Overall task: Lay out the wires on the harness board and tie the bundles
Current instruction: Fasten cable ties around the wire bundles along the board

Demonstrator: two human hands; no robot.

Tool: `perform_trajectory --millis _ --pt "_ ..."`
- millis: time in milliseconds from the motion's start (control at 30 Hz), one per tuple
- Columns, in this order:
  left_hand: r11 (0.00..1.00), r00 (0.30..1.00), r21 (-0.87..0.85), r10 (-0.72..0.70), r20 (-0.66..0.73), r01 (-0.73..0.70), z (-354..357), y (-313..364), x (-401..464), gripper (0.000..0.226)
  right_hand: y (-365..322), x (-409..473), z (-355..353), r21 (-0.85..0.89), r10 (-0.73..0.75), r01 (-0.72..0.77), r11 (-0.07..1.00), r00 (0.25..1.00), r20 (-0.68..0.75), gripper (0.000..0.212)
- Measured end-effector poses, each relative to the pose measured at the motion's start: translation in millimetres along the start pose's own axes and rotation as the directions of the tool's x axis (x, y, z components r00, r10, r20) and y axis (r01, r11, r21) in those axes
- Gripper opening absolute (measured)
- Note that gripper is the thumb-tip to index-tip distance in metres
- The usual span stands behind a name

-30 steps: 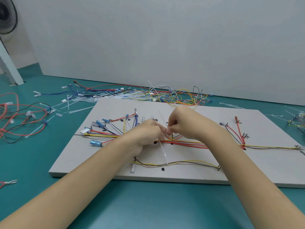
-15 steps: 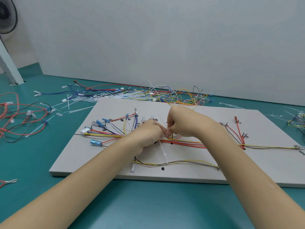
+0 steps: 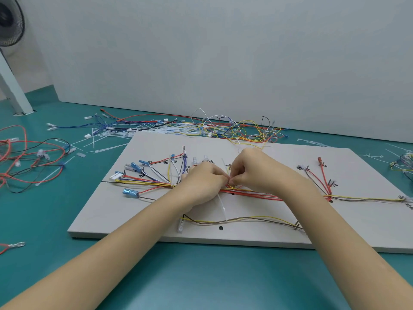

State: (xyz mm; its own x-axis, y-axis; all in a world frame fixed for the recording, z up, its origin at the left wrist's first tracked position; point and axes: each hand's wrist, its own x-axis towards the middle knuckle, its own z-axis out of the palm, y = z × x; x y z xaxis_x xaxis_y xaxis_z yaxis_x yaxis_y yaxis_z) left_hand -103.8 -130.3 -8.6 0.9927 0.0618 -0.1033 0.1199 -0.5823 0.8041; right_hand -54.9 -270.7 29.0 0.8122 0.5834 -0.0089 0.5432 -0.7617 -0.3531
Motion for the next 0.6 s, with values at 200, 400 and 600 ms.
perform_trajectory --millis 200,400,600 --pt "0.978 0.950 0.108 0.198 -0.240 -0.177 -7.2 7.9 -10.1 0.014 1.8 -2.9 0.8 0.031 -0.002 0.002 1.000 1.000 0.000 0.008" --pt "0.940 0.903 0.012 0.331 -0.272 -0.341 1.1 4.7 -1.8 0.012 6.3 -5.9 2.5 0.092 -0.019 0.018 0.996 1.000 0.007 0.017" --pt "0.931 0.899 0.042 0.360 -0.250 -0.362 4.0 1.2 -0.2 0.012 16.9 -15.7 -0.1 0.180 0.013 -0.002 0.984 0.998 -0.064 0.015"
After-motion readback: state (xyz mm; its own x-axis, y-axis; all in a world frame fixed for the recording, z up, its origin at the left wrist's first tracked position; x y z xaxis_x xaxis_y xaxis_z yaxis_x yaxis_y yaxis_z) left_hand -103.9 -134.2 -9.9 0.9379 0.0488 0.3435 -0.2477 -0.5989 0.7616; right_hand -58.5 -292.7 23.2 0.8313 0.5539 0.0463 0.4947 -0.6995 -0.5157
